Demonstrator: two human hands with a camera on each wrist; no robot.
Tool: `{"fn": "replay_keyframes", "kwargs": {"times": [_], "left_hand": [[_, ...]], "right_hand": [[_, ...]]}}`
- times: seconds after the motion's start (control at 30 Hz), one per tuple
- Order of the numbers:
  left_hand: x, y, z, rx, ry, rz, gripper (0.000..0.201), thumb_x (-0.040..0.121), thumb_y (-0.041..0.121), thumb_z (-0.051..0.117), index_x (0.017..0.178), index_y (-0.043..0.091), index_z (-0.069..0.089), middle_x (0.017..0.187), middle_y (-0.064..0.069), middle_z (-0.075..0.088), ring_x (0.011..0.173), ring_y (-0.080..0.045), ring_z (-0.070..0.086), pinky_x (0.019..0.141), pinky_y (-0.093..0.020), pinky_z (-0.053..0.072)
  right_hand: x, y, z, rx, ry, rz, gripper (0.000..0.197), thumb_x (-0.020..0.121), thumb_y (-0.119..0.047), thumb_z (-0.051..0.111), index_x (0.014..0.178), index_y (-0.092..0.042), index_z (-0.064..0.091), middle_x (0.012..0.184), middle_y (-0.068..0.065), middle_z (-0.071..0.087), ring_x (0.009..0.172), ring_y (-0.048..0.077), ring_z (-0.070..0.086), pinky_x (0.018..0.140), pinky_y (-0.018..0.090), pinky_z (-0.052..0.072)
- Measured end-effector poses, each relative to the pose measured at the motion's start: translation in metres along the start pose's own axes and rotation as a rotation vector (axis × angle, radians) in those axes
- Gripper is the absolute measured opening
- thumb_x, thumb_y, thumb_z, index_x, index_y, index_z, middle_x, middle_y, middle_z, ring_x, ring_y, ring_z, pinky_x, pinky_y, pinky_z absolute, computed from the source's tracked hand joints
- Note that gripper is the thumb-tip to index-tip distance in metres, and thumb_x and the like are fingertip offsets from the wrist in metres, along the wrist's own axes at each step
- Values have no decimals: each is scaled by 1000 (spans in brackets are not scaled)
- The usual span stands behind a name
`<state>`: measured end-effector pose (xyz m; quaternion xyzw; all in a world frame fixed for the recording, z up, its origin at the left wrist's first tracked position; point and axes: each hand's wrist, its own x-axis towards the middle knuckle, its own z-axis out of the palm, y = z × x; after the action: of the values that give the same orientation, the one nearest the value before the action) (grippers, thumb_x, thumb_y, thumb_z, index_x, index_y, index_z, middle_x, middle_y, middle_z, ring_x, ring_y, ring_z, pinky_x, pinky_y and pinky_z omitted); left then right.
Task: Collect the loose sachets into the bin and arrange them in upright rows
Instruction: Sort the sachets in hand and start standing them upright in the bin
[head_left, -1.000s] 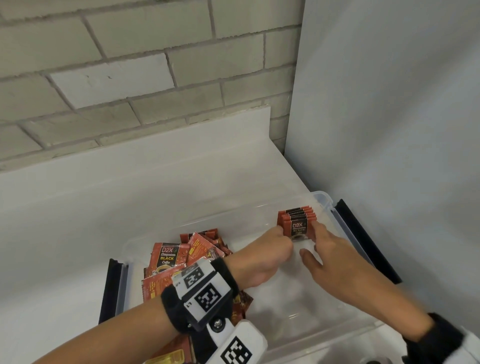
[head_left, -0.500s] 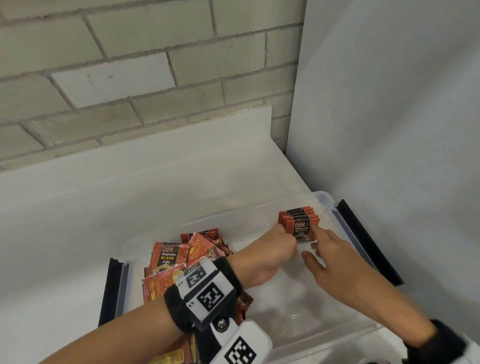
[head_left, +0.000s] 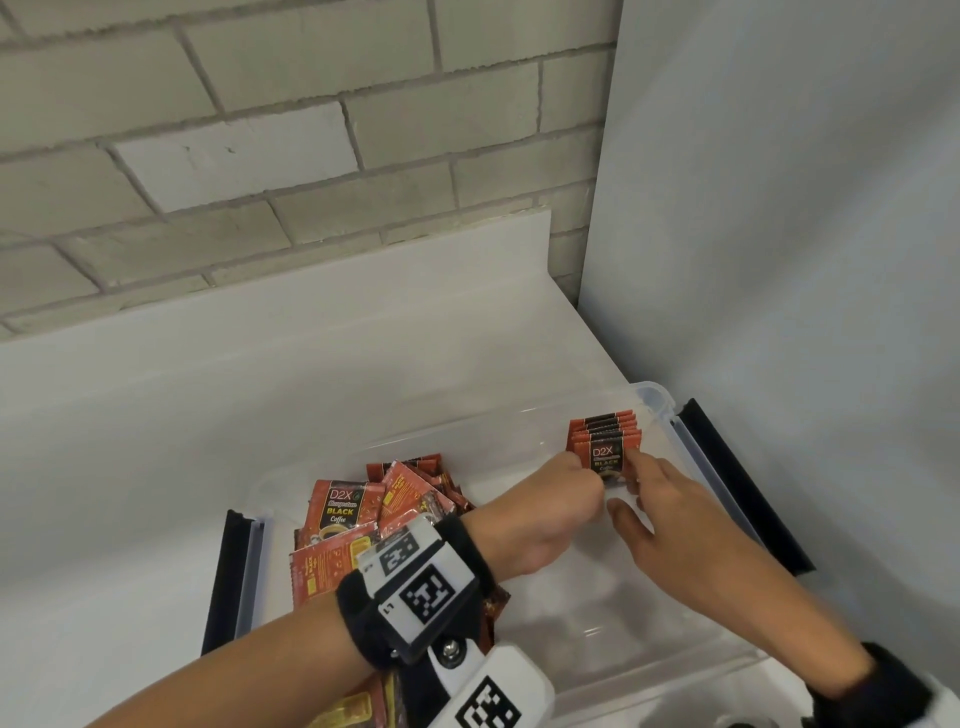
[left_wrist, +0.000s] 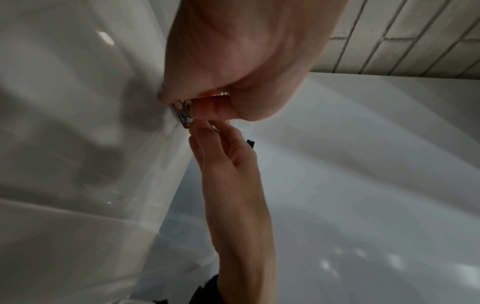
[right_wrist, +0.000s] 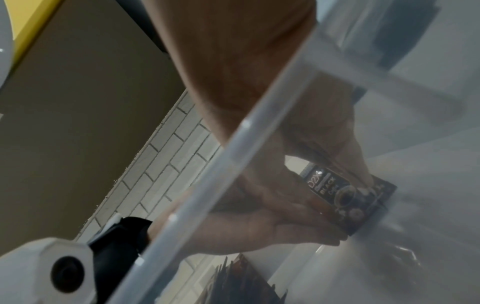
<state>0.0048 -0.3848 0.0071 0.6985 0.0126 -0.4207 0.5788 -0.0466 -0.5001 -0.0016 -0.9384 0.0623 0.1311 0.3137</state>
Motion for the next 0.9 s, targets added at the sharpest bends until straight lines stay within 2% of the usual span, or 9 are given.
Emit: {"fn": "replay_keyframes", "kwargs": {"times": [0.1, 0.27, 0.33, 0.4, 0.47, 0.53, 0.63, 0.73, 0.9], "left_hand": [[-1, 1, -2, 15, 17, -11, 49, 78, -18, 30, 101, 6, 65, 105, -12, 62, 104, -20, 52, 92, -21, 39], [-6, 2, -11, 56, 36, -14, 37, 88, -18, 29, 84, 9, 54, 62, -1, 36, 60, -10, 32, 62, -15, 33], [-7, 1, -20, 109, 52, -46, 22, 87, -17, 29, 86, -9, 49, 66, -10, 40, 61, -12, 32, 65, -13, 37], [-9, 2, -30, 134, 55, -71, 31, 86, -18, 32, 116, -23, 38, 91, -25, 49, 73, -14, 36, 82, -14, 42], [-14, 6, -42, 144, 3, -74, 55, 89, -15, 37, 143, -6, 28, 120, -8, 48, 86, -7, 44, 83, -14, 41], [-28, 15, -55, 223, -75, -36, 55, 93, -8, 43, 144, 12, 35, 134, 3, 47, 108, -5, 52, 91, -16, 45], [-53, 28, -80, 530, -103, 75, 40, 95, 9, 52, 130, 29, 53, 127, 15, 56, 113, -2, 57, 98, -22, 45], [-79, 36, -102, 743, -50, 137, 28, 94, 19, 59, 117, 34, 59, 113, 20, 60, 97, 6, 60, 84, -15, 45], [-106, 25, -121, 1141, 17, 65, 35, 89, 29, 64, 122, 31, 51, 110, 15, 49, 98, -2, 54, 86, -22, 46]], "right_hand": [[0, 0, 1, -11, -12, 5, 46, 100, -24, 44, 142, -21, 27, 129, 0, 46, 112, 12, 47, 91, 19, 39], [-2, 0, 0, -8, -12, 6, 42, 100, -25, 43, 140, -20, 31, 131, -1, 47, 114, 11, 48, 90, 17, 39], [-4, 0, -2, -5, -7, 10, 43, 100, -25, 43, 142, -20, 31, 135, -1, 47, 120, 13, 48, 95, 21, 40], [-6, -1, -4, -3, -10, 11, 45, 100, -25, 43, 143, -19, 31, 136, -1, 47, 121, 14, 48, 98, 23, 41], [-10, -3, -7, 10, -16, -2, 40, 101, -25, 43, 140, -20, 35, 133, -2, 49, 116, 12, 50, 93, 20, 42], [-14, -7, -10, 32, -26, -38, 31, 100, -28, 44, 130, -24, 43, 124, -5, 53, 105, 8, 54, 85, 16, 42], [-19, -20, -9, 84, -110, -123, 24, 95, -35, 52, 119, -30, 50, 112, -13, 55, 95, 0, 58, 84, 16, 48], [-22, -36, -2, 117, -206, -220, 22, 89, -43, 60, 108, -37, 53, 103, -21, 54, 93, -7, 55, 82, 15, 49], [-26, -57, 18, 130, -334, -255, 43, 83, -49, 66, 119, -41, 43, 104, -27, 46, 98, -6, 47, 83, 17, 45]]}}
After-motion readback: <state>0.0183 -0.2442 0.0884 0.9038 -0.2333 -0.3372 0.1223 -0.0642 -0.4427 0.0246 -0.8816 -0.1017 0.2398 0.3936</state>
